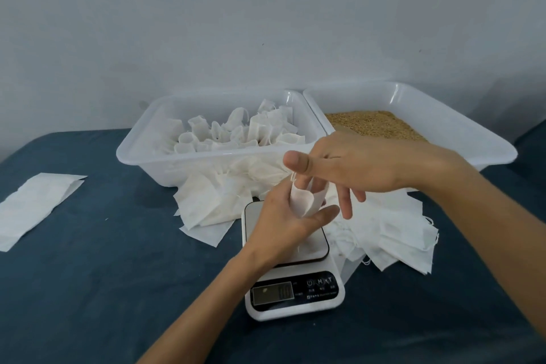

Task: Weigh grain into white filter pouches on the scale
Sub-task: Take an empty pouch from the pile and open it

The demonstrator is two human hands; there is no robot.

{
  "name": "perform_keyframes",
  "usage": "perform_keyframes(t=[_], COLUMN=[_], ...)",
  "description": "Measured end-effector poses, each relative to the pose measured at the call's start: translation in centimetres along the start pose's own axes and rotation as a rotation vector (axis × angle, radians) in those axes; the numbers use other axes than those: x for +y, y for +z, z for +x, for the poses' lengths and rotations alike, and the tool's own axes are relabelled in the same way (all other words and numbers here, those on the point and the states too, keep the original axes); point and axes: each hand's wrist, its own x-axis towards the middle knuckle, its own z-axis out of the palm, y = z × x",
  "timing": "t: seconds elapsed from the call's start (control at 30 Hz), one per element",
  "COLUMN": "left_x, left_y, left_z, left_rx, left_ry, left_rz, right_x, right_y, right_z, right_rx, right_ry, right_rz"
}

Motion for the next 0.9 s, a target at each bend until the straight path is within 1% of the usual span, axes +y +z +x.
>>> perform_keyframes(t=[0.07, 0.1, 0.13, 0.2, 0.27, 0.3, 0.33, 0.37, 0.43, 0.5, 0.6, 0.67, 0.77, 0.83, 0.9], left_x=[0.0, 0.1, 0.1, 0.2, 0.2, 0.2, 0.2, 0.1, 0.0, -0.1, -0.2, -0.2, -0.1, -0.2, -0.4], left_y=[0.0, -0.1, -0.1, -0.3, -0.5, -0.5, -0.6, -0.6, -0.6, -0.6, -0.5, -0.4, -0.4, -0.4, -0.5], left_z=[0.1, 0.2, 0.3, 0.3, 0.3, 0.3, 0.3, 0.4, 0.4, 0.5, 0.5, 0.6, 0.6, 0.6, 0.6], left_rx=[0.035, 0.052, 0.069, 0.093, 0.103, 0.11, 0.118, 0.128, 0.147, 0.159, 0.163, 0.165, 0.168, 0.17, 0.166], left_ry=[0.008, 0.009, 0.004, -0.02, -0.045, -0.055, -0.066, -0.076, -0.091, -0.086, -0.076, -0.073, -0.07, -0.062, -0.059], left_rz=[-0.05, -0.082, -0.109, -0.144, -0.174, -0.189, -0.209, -0.23, -0.255, -0.25, -0.251, -0.25, -0.257, -0.273, -0.275], right_x=[0.5, 1.1, 2.0, 4.9, 9.2, 11.7, 14.2, 16.5, 19.9, 21.9, 23.4, 23.9, 24.1, 24.3, 24.6], right_y=[-0.6, -1.2, -1.9, -3.5, -4.7, -5.1, -5.4, -5.4, -4.9, -4.0, -3.2, -3.2, -3.3, -3.4, -3.3], right_z=[0.3, 0.3, 0.4, 0.9, 1.7, 2.3, 2.8, 3.3, 3.9, 4.4, 5.2, 5.7, 6.2, 6.7, 7.3], right_rx=[0.025, 0.072, 0.149, 0.369, 0.573, 0.627, 0.632, 0.592, 0.461, 0.369, 0.307, 0.306, 0.286, 0.231, 0.183], right_ry=[-0.052, -0.077, -0.087, -0.061, 0.014, 0.084, 0.175, 0.281, 0.462, 0.538, 0.518, 0.485, 0.431, 0.407, 0.426], right_rz=[0.046, 0.099, 0.165, 0.253, 0.217, 0.154, 0.062, -0.039, -0.17, -0.2, -0.2, -0.253, -0.258, -0.293, -0.36])
